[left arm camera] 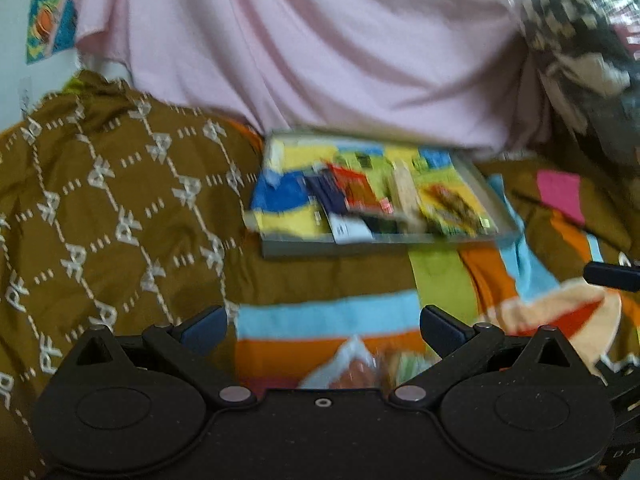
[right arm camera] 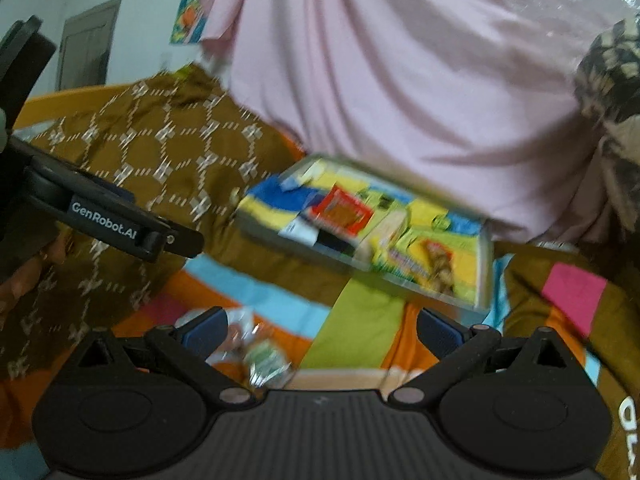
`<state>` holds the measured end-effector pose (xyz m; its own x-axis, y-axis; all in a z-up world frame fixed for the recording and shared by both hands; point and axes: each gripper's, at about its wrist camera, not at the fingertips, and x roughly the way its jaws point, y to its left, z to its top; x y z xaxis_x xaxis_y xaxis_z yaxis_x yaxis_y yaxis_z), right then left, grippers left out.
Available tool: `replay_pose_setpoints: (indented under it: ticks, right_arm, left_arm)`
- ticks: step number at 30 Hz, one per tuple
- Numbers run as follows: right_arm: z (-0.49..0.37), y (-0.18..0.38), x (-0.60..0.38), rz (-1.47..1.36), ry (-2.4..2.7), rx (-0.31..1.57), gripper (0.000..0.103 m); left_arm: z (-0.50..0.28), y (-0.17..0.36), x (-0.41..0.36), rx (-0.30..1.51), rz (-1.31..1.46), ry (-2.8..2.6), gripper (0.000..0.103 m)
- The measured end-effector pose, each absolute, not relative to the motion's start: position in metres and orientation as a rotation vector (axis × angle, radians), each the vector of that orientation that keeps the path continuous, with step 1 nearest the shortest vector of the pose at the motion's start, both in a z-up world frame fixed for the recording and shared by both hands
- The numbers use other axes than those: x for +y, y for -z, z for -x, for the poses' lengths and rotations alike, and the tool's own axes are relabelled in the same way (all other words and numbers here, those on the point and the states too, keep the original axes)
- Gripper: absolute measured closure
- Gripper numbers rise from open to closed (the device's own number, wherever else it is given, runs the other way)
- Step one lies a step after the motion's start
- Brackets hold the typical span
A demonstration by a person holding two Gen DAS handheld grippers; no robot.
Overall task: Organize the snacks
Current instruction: 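Move both tools back over the remaining snacks, then lower the left tool toward the mandarin while the right tool approaches the gold snack bag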
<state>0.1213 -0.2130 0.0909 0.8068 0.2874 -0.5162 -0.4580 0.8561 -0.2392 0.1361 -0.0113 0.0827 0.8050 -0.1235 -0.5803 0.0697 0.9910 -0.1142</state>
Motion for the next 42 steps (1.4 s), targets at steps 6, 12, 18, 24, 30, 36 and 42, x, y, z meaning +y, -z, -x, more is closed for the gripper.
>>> replay_pose_setpoints:
  ticks: [6, 12, 18, 24, 30, 36, 42]
  right_arm:
    - [-0.109, -0.073, -0.213, 0.397, -0.438, 0.560, 0.000]
    - [-0.107, -0.061, -0.217, 0.378, -0.435, 0.616, 0.000]
    - [-0.107, -0.053, -0.221, 0.365, -0.426, 0.645, 0.000]
    - [-0.110, -0.044, -0.225, 0.356, -0.416, 0.679, 0.000]
    - [-0.110, -0.037, -0.223, 0.367, -0.427, 0.697, 0.000]
    - [-0.110, -0.034, -0.220, 0.373, -0.444, 0.700, 0.000]
    - [-0.112, -0.032, -0.217, 0.370, -0.455, 0.702, 0.000]
  left_arm:
    - [-0.126, -0.053, -0.018, 0.761, 0.050, 0.143, 0.001]
    - [-0.121, -0.039, -0.021, 0.813, 0.018, 0.160, 0.001]
    - [-0.121, -0.035, -0.020, 0.828, 0.044, 0.145, 0.001]
    - [-0.124, -0.031, -0.019, 0.836, 0.039, 0.131, 0.001]
    - [-0.127, -0.025, -0.017, 0.860, 0.043, 0.119, 0.001]
    - [-0.129, -0.020, -0.012, 0.879, 0.064, 0.106, 0.001]
    - [-0.133, -0.017, -0.012, 0.883, 0.065, 0.100, 0.001]
